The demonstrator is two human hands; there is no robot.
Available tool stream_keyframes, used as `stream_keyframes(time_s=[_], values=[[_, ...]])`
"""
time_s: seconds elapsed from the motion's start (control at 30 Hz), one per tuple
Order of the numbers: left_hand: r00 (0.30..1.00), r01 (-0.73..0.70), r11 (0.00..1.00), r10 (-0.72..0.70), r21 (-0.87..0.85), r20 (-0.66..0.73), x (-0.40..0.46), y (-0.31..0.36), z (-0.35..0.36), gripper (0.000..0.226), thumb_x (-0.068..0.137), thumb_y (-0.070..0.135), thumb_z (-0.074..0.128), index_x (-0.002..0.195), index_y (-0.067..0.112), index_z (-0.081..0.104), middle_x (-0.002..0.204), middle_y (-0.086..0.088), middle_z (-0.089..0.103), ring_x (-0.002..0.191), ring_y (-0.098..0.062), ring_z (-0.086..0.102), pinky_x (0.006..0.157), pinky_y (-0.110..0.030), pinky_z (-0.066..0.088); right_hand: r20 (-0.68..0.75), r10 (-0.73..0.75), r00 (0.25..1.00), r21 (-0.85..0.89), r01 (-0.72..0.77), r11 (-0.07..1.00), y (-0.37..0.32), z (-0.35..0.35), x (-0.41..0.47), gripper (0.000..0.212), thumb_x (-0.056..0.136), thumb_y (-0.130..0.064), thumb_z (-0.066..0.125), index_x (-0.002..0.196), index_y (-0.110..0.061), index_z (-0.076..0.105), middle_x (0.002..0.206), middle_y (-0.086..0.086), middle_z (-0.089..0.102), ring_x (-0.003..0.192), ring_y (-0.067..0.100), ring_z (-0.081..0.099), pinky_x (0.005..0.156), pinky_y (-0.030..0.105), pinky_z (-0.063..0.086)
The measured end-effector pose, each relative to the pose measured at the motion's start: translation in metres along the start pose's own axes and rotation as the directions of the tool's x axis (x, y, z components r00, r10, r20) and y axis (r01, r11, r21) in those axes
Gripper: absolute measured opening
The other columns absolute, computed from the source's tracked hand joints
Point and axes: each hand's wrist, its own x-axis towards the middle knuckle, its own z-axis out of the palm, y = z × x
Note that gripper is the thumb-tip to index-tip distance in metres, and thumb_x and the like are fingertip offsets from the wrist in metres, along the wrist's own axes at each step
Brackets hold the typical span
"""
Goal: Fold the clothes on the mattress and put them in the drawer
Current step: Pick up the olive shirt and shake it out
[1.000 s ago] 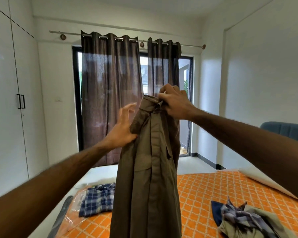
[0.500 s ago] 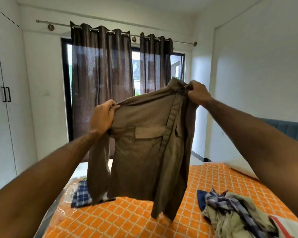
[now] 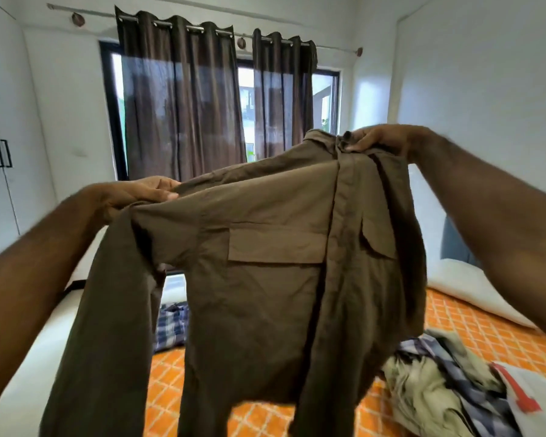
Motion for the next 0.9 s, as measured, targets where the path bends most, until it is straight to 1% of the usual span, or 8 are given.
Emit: stream_keyframes(time_s=[0.17,0.23,0.3,0.4,0.47,0.67,0.8,0.9], values=[[0.951,0.303,0.93,-0.308,0.208,-0.009,-0.001,-0.069,-0.03,0.056,0.061,0.023,0.097,0.102,-0.006,0.072,0.096,-0.025,0.071,0.076,-0.025,0.071,0.064,-0.031,0.061,-0.053,0.057,0.997,-0.214,-0.067,0.974,0.067,0.022,0.067,0.045,0.079,-0.014,0.077,0.12,-0.002,0.065,0.107,0.01,0.072,0.091,0.021,0.072,0.087,0.037,0.06],[0.901,0.429,0.867,-0.429,0.253,-0.056,0.004,-0.11,-0.043,0.032,0.079,0.012,0.084,0.104,-0.005,0.073,0.102,-0.031,0.069,0.075,-0.031,0.07,0.061,-0.032,0.059,-0.069,0.057,0.996,-0.306,-0.076,0.949,0.12,0.046,0.103,0.023,0.091,-0.002,0.068,0.114,-0.005,0.065,0.1,0.009,0.07,0.086,0.018,0.068,0.083,0.034,0.06],[0.836,0.53,0.769,-0.543,0.357,-0.072,0.01,-0.158,-0.059,0.039,0.078,0.02,0.085,0.103,-0.006,0.07,0.092,-0.037,0.065,0.064,-0.029,0.062,0.051,-0.025,0.05,-0.095,0.034,0.995,-0.426,-0.071,0.902,0.177,0.074,0.143,0.016,0.093,0.003,0.066,0.107,-0.005,0.065,0.092,0.007,0.065,0.08,0.013,0.061,0.077,0.031,0.053],[0.762,0.613,0.654,-0.638,0.444,-0.111,0.018,-0.23,-0.077,0.058,0.063,0.029,0.089,0.095,-0.012,0.064,0.064,-0.019,0.057,0.035,-0.015,0.043,0.034,-0.016,0.031,-0.098,0.049,0.994,-0.522,-0.093,0.848,0.258,0.125,0.198,0.015,0.089,0.006,0.069,0.103,0.005,0.065,0.08,0.003,0.06,0.068,-0.001,0.054,0.075,0.032,0.043],[0.726,0.64,0.588,-0.673,0.495,-0.139,0.024,-0.284,-0.087,0.043,0.073,0.02,0.086,0.091,-0.013,0.064,0.059,-0.014,0.058,0.033,-0.012,0.045,0.031,-0.018,0.032,-0.067,0.076,0.995,-0.556,-0.1,0.825,0.305,0.165,0.234,0.015,0.086,0.009,0.068,0.093,-0.003,0.066,0.075,-0.001,0.06,0.07,0.004,0.054,0.07,0.03,0.041],[0.78,0.62,0.442,-0.436,0.649,-0.448,0.036,-0.414,-0.121,0.017,0.09,0.005,0.069,0.105,0.006,0.063,0.094,-0.007,0.06,0.088,-0.022,0.054,0.067,-0.03,0.034,-0.172,0.083,0.982,-0.659,-0.177,0.731,0.397,0.256,0.313,0.026,0.082,-0.006,0.059,0.105,-0.013,0.071,0.112,0.018,0.068,0.112,0.035,0.061,0.086,0.037,0.044],[0.719,0.684,0.43,-0.255,0.59,-0.647,0.041,-0.479,-0.137,0.017,0.097,0.014,0.058,0.113,0.013,0.053,0.107,-0.023,0.066,0.09,-0.033,0.058,0.075,-0.038,0.041,-0.295,0.029,0.955,-0.827,-0.27,0.494,0.424,0.288,0.343,0.029,0.085,-0.018,0.061,0.111,-0.029,0.068,0.126,0.009,0.046,0.123,0.038,0.04,0.096,0.047,0.033],[0.668,0.724,0.348,-0.139,0.595,-0.731,0.049,-0.513,-0.14,0.02,0.097,0.02,0.054,0.114,0.017,0.044,0.101,-0.028,0.065,0.089,-0.045,0.063,0.075,-0.048,0.05,-0.351,0.065,0.934,-0.744,-0.321,0.586,0.435,0.301,0.363,0.03,0.085,-0.016,0.061,0.112,-0.022,0.071,0.125,0.011,0.056,0.116,0.038,0.056,0.088,0.041,0.046]])
